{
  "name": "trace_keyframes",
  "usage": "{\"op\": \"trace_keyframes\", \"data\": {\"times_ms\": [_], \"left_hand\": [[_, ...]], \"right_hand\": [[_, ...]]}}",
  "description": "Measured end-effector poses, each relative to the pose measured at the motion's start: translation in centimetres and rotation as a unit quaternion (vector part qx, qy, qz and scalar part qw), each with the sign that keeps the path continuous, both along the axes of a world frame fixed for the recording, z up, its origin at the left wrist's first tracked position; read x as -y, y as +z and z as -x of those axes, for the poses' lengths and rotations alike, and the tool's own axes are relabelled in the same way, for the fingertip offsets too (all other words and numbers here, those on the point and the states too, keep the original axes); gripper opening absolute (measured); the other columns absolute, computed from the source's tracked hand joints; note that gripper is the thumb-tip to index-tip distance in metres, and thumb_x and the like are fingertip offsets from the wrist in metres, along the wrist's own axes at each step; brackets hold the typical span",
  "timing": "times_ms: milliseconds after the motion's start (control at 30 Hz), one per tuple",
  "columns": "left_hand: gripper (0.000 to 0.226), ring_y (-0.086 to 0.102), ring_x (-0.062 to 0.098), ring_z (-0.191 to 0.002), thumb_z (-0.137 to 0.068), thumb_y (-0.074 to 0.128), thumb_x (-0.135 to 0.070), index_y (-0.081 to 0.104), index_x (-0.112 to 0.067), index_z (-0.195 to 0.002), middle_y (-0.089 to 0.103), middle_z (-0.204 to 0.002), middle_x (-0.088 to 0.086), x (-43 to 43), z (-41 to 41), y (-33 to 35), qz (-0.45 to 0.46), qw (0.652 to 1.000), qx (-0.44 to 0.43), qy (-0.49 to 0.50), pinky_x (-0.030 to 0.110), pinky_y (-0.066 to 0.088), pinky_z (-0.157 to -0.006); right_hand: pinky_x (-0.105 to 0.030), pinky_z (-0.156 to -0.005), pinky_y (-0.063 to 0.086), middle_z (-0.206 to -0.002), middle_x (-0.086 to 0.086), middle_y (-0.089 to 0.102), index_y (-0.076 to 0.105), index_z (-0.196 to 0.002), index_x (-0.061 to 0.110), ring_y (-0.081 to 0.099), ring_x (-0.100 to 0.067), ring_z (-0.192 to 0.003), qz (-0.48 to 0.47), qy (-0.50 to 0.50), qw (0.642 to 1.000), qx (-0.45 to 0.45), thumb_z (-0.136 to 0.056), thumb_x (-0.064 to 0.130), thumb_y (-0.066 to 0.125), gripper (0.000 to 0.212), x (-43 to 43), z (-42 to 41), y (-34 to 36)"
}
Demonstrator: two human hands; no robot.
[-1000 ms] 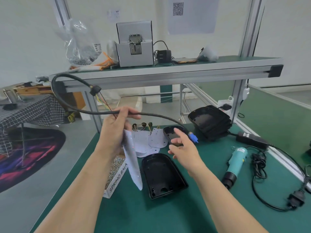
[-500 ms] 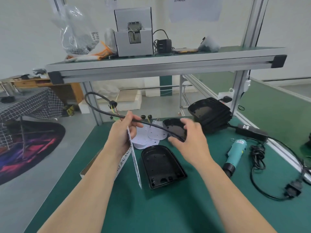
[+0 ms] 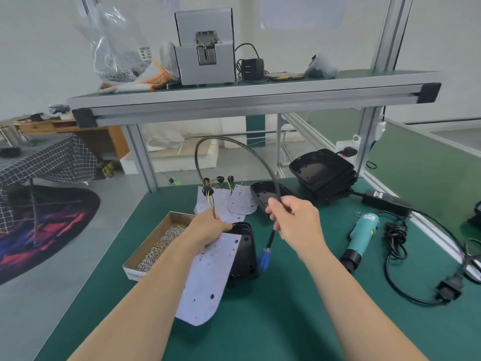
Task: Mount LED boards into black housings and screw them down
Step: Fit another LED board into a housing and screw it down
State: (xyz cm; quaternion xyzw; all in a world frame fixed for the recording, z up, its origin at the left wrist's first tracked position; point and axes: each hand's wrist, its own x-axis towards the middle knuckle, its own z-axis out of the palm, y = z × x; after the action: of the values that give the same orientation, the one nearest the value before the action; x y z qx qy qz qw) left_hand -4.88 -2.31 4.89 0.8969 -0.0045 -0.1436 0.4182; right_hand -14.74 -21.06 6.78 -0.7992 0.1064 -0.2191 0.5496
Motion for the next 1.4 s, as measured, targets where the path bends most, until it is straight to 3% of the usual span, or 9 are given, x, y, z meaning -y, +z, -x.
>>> {"op": "trace_keyframes", "data": {"times_ms": [133, 233, 367, 433, 533, 667, 733, 1167, 1400], "left_hand": [[0.027, 0.056, 0.033, -0.094, -0.088, 0.056, -0.018, 0.046, -0.008, -0.111, 0.05, -0.119, 0.017, 0.6, 0.3, -1.0, -0.238, 0.969, 0.057, -0.023, 0.035, 0.042, -0.068], [0.033, 0.052, 0.029, -0.088, -0.084, 0.054, -0.015, 0.046, -0.008, -0.115, 0.05, -0.104, 0.008, 0.3, 0.7, -1.8, -0.263, 0.962, 0.068, -0.008, 0.036, 0.042, -0.071], [0.022, 0.063, 0.03, -0.082, -0.088, 0.054, -0.009, 0.049, -0.006, -0.109, 0.064, -0.091, 0.011, -0.1, 0.1, -1.9, -0.244, 0.968, 0.06, -0.01, 0.032, 0.043, -0.064], [0.026, 0.063, 0.03, -0.074, -0.091, 0.054, -0.008, 0.051, -0.004, -0.117, 0.068, -0.107, 0.02, -0.5, -0.3, -1.6, -0.203, 0.979, 0.022, -0.014, 0.03, 0.04, -0.058], [0.066, 0.042, 0.017, -0.04, -0.086, 0.06, -0.006, 0.03, -0.009, -0.145, 0.054, -0.058, 0.01, -1.5, -0.4, -1.4, -0.023, 0.994, -0.109, -0.011, 0.021, 0.032, -0.042], [0.007, 0.049, 0.015, -0.039, -0.084, 0.06, -0.004, 0.054, -0.007, -0.082, 0.049, -0.043, 0.002, -1.9, 0.9, -1.3, 0.109, 0.978, -0.175, 0.032, 0.016, 0.041, -0.044], [0.014, 0.05, 0.017, -0.043, -0.083, 0.057, -0.004, 0.053, -0.008, -0.071, 0.051, -0.045, 0.004, -2.1, 0.9, -1.2, 0.138, 0.974, -0.172, 0.052, 0.014, 0.04, -0.04], [0.009, 0.055, 0.02, -0.047, -0.087, 0.056, -0.005, 0.056, -0.006, -0.078, 0.061, -0.085, 0.014, -1.7, 0.7, -0.3, 0.189, 0.965, -0.161, 0.081, 0.012, 0.038, -0.035], [0.009, 0.054, 0.016, -0.035, -0.086, 0.054, -0.001, 0.052, -0.006, -0.079, 0.056, -0.091, 0.014, -1.6, 1.0, 0.1, 0.213, 0.958, -0.167, 0.095, 0.012, 0.036, -0.033]], "right_hand": [[-0.034, -0.058, 0.048, -0.065, 0.001, 0.064, 0.064, -0.076, 0.002, 0.059, -0.021, -0.057, 0.091, -0.024, 0.993, 0.073, -0.1, 0.028, 0.058, 0.037, -0.8, 1.2, 0.0], [-0.042, -0.067, 0.045, -0.068, -0.009, 0.06, 0.061, -0.074, 0.001, 0.053, -0.029, -0.066, 0.143, -0.047, 0.98, 0.133, -0.101, 0.026, 0.058, 0.037, -0.9, 1.6, 0.3], [-0.038, -0.059, 0.051, -0.07, 0.002, 0.064, 0.067, -0.081, 0.002, 0.057, -0.016, -0.054, 0.034, -0.009, 0.991, 0.132, -0.101, 0.024, 0.058, 0.031, -1.5, 1.6, 0.4], [-0.031, -0.053, 0.05, -0.069, 0.008, 0.062, 0.069, -0.083, 0.003, 0.055, -0.008, -0.046, 0.011, 0.025, 0.993, 0.116, -0.102, 0.02, 0.057, 0.028, -1.8, 1.7, -0.2], [-0.027, -0.051, 0.051, -0.074, -0.003, 0.062, 0.071, -0.087, 0.005, 0.055, -0.007, -0.047, 0.006, 0.053, 0.993, 0.106, -0.103, 0.019, 0.055, 0.026, -1.9, 1.9, -1.5], [-0.016, -0.054, 0.048, -0.077, 0.0, 0.063, 0.073, -0.092, 0.016, 0.055, -0.004, -0.052, -0.004, 0.075, 0.993, 0.089, -0.104, 0.019, 0.054, 0.023, -1.4, 2.6, -2.3], [-0.018, -0.055, 0.049, -0.081, 0.0, 0.064, 0.074, -0.095, 0.018, 0.056, -0.005, -0.055, 0.001, 0.085, 0.992, 0.091, -0.104, 0.02, 0.054, 0.022, -0.9, 3.1, -2.4], [-0.042, -0.07, 0.053, -0.098, 0.003, 0.063, 0.07, -0.112, 0.011, 0.062, -0.024, -0.073, 0.131, 0.135, 0.959, 0.211, -0.101, 0.008, 0.051, 0.022, 1.3, 4.6, -1.9], [-0.029, -0.071, 0.056, -0.093, 0.001, 0.064, 0.071, -0.106, 0.008, 0.064, -0.017, -0.072, 0.11, 0.129, 0.966, 0.196, -0.101, 0.003, 0.053, 0.02, 1.7, 5.1, -1.5]]}}
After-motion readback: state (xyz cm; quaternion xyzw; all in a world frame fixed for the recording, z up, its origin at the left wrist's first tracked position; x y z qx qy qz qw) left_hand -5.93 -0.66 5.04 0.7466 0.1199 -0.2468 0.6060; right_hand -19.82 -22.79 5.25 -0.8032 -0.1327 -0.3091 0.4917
